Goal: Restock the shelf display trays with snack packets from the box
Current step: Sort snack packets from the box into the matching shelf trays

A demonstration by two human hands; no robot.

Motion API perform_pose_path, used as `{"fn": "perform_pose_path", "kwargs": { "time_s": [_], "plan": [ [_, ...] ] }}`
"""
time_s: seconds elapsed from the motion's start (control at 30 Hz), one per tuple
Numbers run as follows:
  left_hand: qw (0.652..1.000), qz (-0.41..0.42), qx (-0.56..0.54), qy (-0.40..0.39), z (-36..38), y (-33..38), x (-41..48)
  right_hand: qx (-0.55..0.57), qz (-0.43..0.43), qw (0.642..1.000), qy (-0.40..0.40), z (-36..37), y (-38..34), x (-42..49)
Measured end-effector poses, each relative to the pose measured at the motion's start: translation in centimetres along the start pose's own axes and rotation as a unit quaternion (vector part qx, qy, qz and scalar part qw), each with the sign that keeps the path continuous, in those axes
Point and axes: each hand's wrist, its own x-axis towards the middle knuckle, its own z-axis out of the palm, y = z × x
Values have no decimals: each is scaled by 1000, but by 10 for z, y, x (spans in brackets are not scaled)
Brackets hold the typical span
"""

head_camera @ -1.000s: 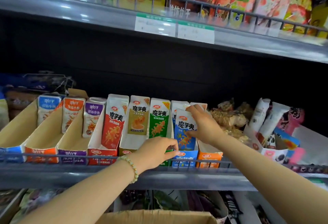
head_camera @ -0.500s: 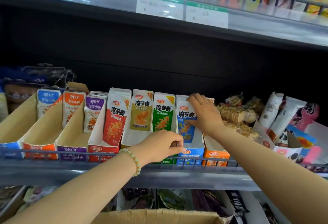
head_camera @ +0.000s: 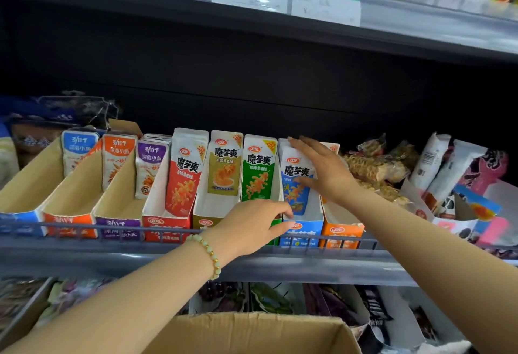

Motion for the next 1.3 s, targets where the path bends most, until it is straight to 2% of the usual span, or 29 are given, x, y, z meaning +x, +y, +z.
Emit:
{"fn": "perform_pose_path", "kwargs": {
  "time_s": [0.17, 0.27, 0.4, 0.5, 0.57, 0.7, 0.8, 0.9, 0.97, 1.03, 1.13, 1.17, 1.23, 1.3],
  "plan": [
    [999, 4, -3, 38, -10, 6, -29, 75, -15, 996, 46, -14, -9, -35],
    [998, 7, -14, 60, -13, 6, -60, 138, -9, 990, 40, -23, -27, -71],
    [999, -23, -27, 39, -2, 5, -112, 219, -6, 976, 6, -16, -52, -129],
    [998, -56, -28, -21, 15, 6, -155, 275, 9, 959, -62, 7, -71, -177],
    [993, -84, -22, -80, 30, 3, -181, 280, 21, 949, -141, 27, -82, -208],
    [971, -134, 8, -197, 69, -18, -220, 224, 47, 929, -291, 80, -93, -254],
    [947, -184, -26, -263, 99, -37, -236, 189, 92, 889, -407, 121, -90, -274],
    [924, -198, -29, -326, 118, -46, -239, 151, 167, 870, -439, 146, -85, -285],
    [910, -201, -49, -359, 126, -48, -239, 70, 229, 857, -457, 155, -82, -291],
    [901, -204, -68, -377, 130, -47, -239, 82, 275, 843, -455, 166, -72, -299],
    [908, -209, -81, -354, 131, -45, -239, 210, 303, 837, -403, 171, -65, -298],
    [913, -216, -101, -330, 131, -43, -238, 260, 312, 822, -400, 161, -72, -295],
    [919, -226, -171, -274, 129, -36, -235, 348, 281, 800, -400, 146, -85, -287],
    [900, -258, -271, -223, 125, -25, -229, 428, 236, 767, -415, 132, -100, -278]
  ]
}}
